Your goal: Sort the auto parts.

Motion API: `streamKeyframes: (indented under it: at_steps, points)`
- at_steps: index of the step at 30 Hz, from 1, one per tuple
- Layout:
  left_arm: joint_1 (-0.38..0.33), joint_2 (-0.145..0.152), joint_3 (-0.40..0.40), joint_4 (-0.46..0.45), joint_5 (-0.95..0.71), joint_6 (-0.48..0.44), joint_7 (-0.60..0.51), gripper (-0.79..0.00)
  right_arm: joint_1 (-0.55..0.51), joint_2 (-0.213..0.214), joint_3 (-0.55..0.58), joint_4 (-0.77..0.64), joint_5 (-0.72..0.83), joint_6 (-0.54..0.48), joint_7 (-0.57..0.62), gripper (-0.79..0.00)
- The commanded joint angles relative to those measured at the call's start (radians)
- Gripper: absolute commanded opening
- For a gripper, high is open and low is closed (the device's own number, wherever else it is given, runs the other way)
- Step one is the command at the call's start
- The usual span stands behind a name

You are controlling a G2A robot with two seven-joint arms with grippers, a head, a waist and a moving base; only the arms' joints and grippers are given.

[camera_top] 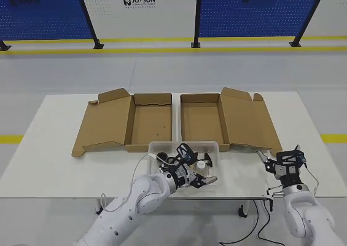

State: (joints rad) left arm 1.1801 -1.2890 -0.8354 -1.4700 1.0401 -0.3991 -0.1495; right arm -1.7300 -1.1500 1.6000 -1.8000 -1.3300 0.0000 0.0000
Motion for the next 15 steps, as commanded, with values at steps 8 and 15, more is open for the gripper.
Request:
streamKeyframes:
  at_steps: [8, 15]
  points:
    - [-0.020, -0.014, 0.036, 0.050, 0.026, -0.005, -0.002, -0.006, 0.000, 0.000, 0.000, 0.000, 0.000, 0.000, 0.000, 0.000]
    - [-0.033, -0.023, 0.050, 0.085, 0.037, -0.003, 0.003, -0.055, 0.000, 0.000, 0.000, 0.000, 0.000, 0.000, 0.000, 0.000]
